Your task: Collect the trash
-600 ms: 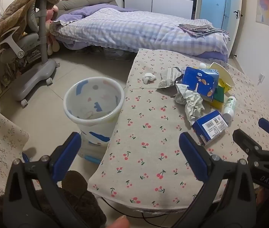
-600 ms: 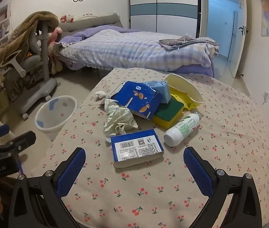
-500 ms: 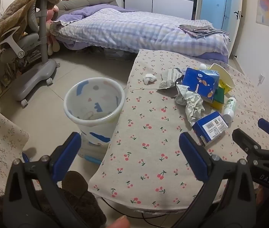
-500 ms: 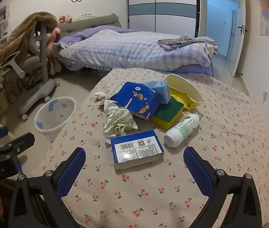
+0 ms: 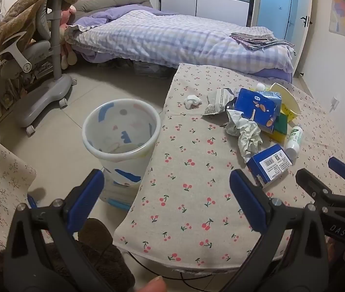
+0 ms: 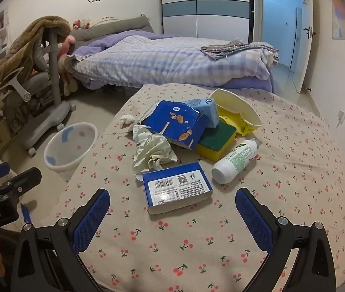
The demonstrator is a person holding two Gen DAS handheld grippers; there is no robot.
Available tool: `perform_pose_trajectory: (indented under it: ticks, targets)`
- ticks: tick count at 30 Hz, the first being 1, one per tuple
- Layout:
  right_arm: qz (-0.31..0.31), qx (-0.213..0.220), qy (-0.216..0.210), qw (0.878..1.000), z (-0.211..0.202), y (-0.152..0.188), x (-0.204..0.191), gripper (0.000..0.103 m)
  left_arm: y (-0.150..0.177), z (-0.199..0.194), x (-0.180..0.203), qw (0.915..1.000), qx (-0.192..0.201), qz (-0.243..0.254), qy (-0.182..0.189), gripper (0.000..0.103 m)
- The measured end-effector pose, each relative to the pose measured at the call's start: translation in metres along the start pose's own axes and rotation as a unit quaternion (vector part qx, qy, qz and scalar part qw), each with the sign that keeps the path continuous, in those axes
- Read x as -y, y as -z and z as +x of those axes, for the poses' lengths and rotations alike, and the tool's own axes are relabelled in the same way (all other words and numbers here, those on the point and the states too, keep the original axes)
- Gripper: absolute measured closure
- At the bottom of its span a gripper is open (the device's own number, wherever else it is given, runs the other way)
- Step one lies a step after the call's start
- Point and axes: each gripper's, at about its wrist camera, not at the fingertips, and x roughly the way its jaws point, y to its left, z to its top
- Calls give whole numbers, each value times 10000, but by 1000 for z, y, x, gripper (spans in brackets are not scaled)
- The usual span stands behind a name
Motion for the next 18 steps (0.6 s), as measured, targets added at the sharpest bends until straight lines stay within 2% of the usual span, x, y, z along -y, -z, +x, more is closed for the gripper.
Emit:
perform_pose_trajectory:
  ticks: [18]
  targets:
    - [15,13,-18,10000,-1,-1,0,0,-1,-1,-3,10000,-27,-24,17,1]
